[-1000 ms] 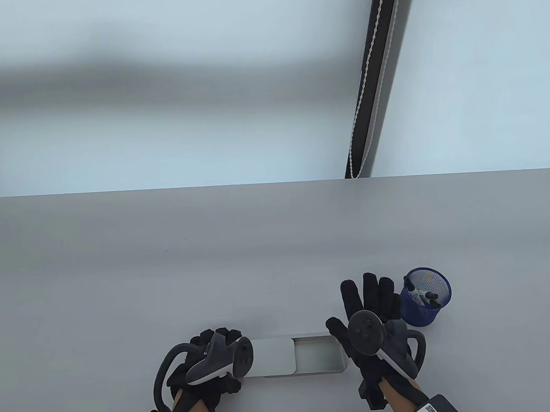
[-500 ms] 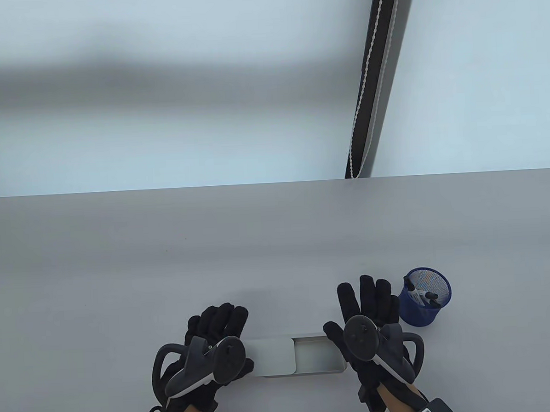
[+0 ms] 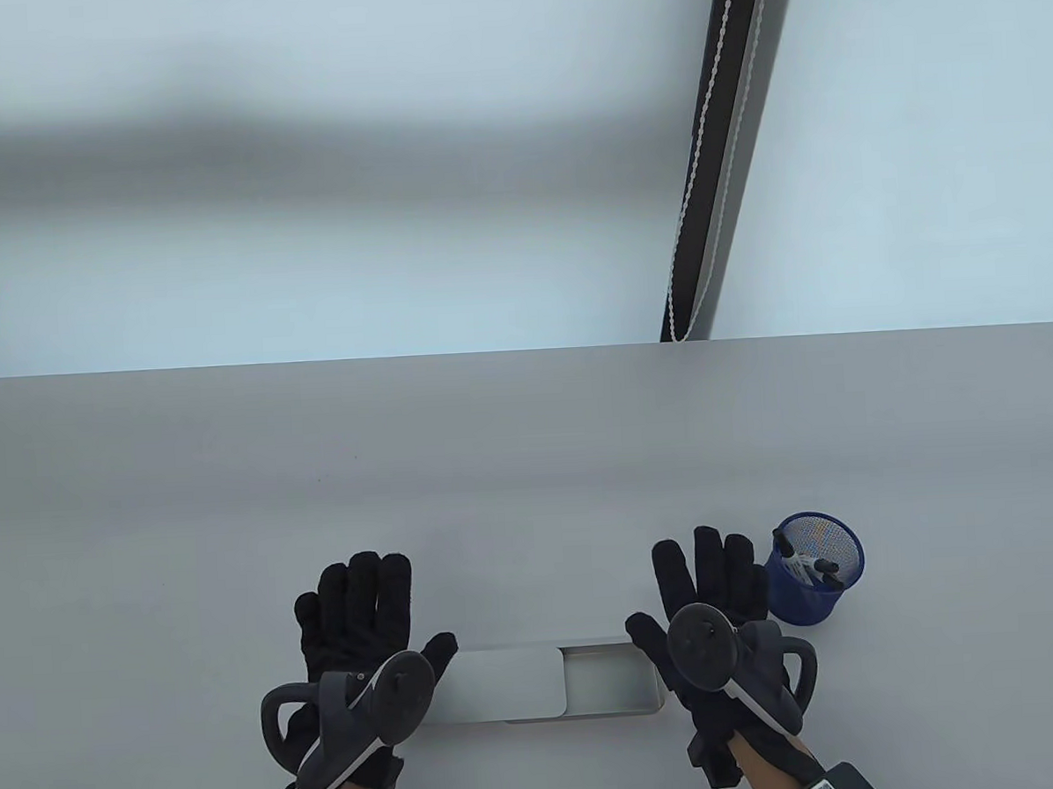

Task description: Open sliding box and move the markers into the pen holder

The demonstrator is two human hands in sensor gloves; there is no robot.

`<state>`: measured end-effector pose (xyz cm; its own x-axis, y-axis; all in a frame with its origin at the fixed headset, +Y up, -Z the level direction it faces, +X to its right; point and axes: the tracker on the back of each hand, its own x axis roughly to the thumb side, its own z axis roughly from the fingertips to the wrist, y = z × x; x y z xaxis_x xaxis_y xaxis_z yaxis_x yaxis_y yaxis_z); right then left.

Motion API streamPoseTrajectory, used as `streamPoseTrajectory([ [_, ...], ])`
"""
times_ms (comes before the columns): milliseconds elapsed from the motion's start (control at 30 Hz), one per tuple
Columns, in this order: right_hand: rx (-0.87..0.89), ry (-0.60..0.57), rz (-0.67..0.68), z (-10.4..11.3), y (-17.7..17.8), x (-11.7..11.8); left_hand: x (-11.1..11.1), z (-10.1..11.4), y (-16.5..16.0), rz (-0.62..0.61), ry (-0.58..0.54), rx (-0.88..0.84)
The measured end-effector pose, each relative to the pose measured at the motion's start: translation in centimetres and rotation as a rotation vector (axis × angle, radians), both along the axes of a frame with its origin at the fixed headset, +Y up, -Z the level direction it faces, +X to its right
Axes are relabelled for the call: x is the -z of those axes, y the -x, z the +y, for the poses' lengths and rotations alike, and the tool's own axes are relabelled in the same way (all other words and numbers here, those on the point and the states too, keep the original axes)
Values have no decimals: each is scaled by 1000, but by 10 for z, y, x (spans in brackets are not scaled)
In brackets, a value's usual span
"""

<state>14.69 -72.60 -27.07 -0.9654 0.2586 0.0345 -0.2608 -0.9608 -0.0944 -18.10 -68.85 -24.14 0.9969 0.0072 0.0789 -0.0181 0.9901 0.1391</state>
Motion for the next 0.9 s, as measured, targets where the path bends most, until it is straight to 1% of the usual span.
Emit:
streamPoseTrajectory([
  [233,-17,1,0,1,0,-1,3,-7,8,16,32,-35],
  [433,-14,-3,-5,1,-1,-1,4,-9,6,6,42,-37],
  [633,5,0,-15,3,-4,-2,6,-15,5,11,75,-17],
  [900,-2,10,-6,2,-3,-3,5,-15,3,0,70,-27],
])
